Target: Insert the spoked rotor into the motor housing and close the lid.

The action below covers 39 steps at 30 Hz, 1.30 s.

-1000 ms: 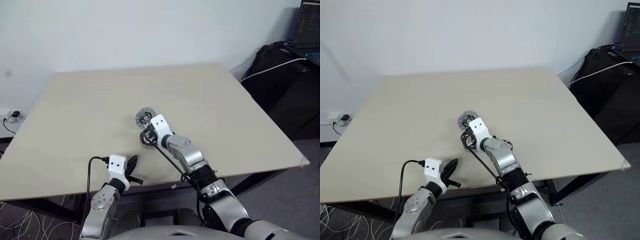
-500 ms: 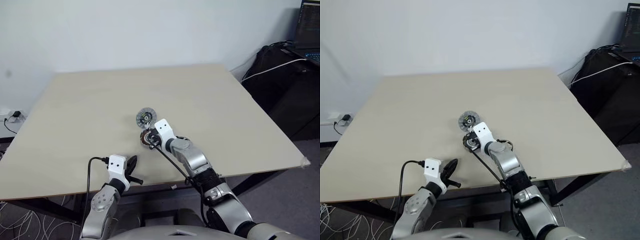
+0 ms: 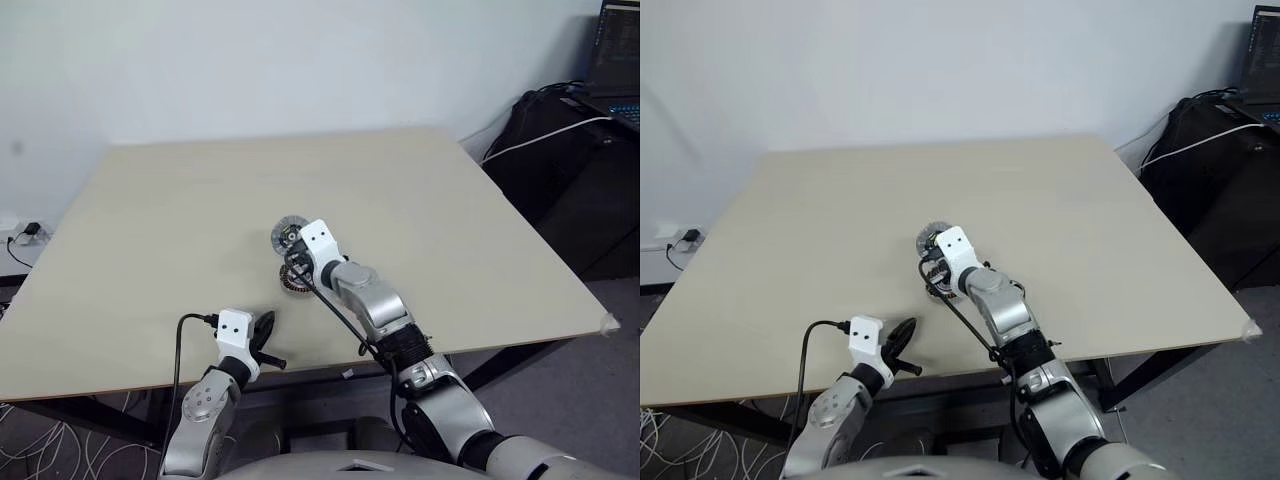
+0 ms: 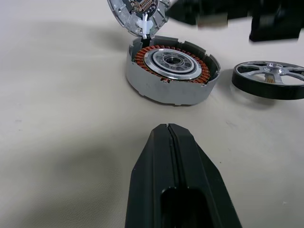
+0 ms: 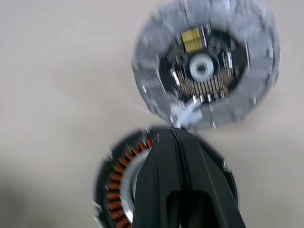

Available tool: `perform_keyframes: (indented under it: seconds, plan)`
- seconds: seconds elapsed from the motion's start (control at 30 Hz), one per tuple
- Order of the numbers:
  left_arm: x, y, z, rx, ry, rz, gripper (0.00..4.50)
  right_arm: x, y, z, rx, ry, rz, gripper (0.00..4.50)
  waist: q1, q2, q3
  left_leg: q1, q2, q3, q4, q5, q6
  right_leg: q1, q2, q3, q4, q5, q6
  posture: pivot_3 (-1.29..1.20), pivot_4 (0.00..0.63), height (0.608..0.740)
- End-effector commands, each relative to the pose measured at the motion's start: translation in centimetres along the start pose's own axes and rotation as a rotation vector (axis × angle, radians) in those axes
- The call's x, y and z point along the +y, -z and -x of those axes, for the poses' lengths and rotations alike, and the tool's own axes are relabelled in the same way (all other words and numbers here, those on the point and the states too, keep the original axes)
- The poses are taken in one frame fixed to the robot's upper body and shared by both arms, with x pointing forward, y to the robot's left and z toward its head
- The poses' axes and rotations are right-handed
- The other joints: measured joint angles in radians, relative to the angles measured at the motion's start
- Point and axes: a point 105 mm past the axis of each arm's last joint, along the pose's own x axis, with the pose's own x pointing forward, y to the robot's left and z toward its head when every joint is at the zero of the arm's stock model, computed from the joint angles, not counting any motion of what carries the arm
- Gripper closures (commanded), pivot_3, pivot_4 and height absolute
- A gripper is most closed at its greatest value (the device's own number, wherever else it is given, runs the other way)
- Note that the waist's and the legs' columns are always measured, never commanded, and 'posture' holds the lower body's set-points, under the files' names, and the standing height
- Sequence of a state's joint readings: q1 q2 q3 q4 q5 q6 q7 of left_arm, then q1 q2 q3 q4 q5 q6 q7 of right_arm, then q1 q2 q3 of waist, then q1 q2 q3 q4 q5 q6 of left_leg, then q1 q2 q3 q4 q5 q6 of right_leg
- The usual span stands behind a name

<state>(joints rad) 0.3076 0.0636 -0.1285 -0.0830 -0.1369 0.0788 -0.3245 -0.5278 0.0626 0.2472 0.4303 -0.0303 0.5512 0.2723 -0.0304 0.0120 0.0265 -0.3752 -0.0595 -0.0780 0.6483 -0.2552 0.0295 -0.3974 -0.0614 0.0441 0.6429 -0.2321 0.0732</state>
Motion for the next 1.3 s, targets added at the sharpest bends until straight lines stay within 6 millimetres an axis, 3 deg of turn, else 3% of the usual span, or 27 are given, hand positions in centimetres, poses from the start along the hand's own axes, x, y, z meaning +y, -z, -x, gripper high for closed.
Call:
perform_keyframes:
  seconds: [0.03,0.17,0.27,0.43,0.57,0.63,0.8,1.07,1.13,1.3]
  plan:
    - [-0.1,-1.0,-0.1,-0.039,0.002,-0.004,4.50,-0.8,0.7,0.0,0.022,0.026,0.008,4.49,0.000,0.000,0.000,0.000,0.000,0.000,0.000,0.000,0.000,0.000,0.000,0.000,0.000,0.000,0.000,0.00,0.000,0.740]
    - [-0.1,-1.0,-0.1,-0.039,0.003,-0.003,4.50,-1.4,3.2,0.4,0.110,0.038,0.019,4.49,0.000,0.001,-0.001,0.000,0.000,0.000,0.000,0.000,0.000,0.000,0.000,0.000,0.000,0.000,-0.001,0.00,0.000,0.740]
    - [-0.1,-1.0,-0.2,-0.038,0.006,-0.001,4.50,-1.4,3.0,0.7,0.096,0.034,0.006,4.49,0.000,0.001,-0.002,0.002,0.000,0.000,0.000,0.000,0.000,0.002,0.000,0.000,0.000,-0.001,-0.001,0.00,0.000,0.740]
    - [-0.2,-0.9,-0.3,-0.032,0.020,-0.004,4.50,-1.5,0.2,1.1,-0.021,0.038,-0.025,4.49,0.001,0.002,-0.002,0.003,0.000,0.000,0.001,0.000,-0.001,0.003,0.000,0.000,0.000,-0.005,0.001,0.00,0.000,0.740]
    - [-0.2,-0.9,-0.3,-0.030,0.022,-0.005,4.50,-0.9,-3.2,1.4,-0.159,0.009,-0.051,4.49,-0.001,0.002,-0.001,0.002,0.000,0.000,0.000,0.000,-0.001,0.002,0.000,0.000,0.000,-0.005,0.000,0.00,0.000,0.740]
    - [-0.2,-0.8,-0.3,-0.028,0.021,-0.005,4.50,-0.6,-3.7,1.4,-0.181,0.000,-0.050,4.49,-0.003,0.002,-0.001,0.002,0.000,0.000,-0.001,0.000,-0.001,0.001,0.000,0.000,0.000,-0.004,0.002,0.00,0.000,0.740]
    - [-0.1,-0.8,-0.2,-0.027,0.016,-0.004,4.50,0.2,-2.1,0.6,-0.114,-0.019,-0.033,4.49,-0.003,0.002,-0.001,0.002,0.000,0.000,-0.001,0.000,-0.001,0.001,0.000,0.000,0.000,-0.001,0.000,0.00,0.000,0.740]
    - [-0.1,-0.8,-0.2,-0.030,0.009,0.002,4.50,0.7,4.1,0.6,0.126,-0.042,0.043,4.49,-0.004,0.003,-0.002,0.002,0.000,0.000,-0.001,0.000,-0.001,0.001,0.000,0.000,0.000,-0.001,-0.001,0.00,0.000,0.740]
    - [-0.1,-0.8,-0.2,-0.031,0.007,0.005,4.50,0.8,4.2,1.0,0.121,-0.051,0.031,4.49,-0.004,0.002,-0.003,0.003,0.000,0.000,-0.001,0.000,-0.001,0.003,0.000,0.000,0.000,-0.003,0.001,0.00,0.000,0.740]
    - [-0.1,-0.8,-0.2,-0.027,0.016,0.005,4.50,0.6,1.2,1.6,-0.010,-0.066,-0.015,4.49,-0.002,0.002,-0.003,0.003,0.000,0.000,-0.001,0.000,-0.001,0.003,0.000,0.000,0.000,-0.006,0.000,0.00,0.000,0.740]
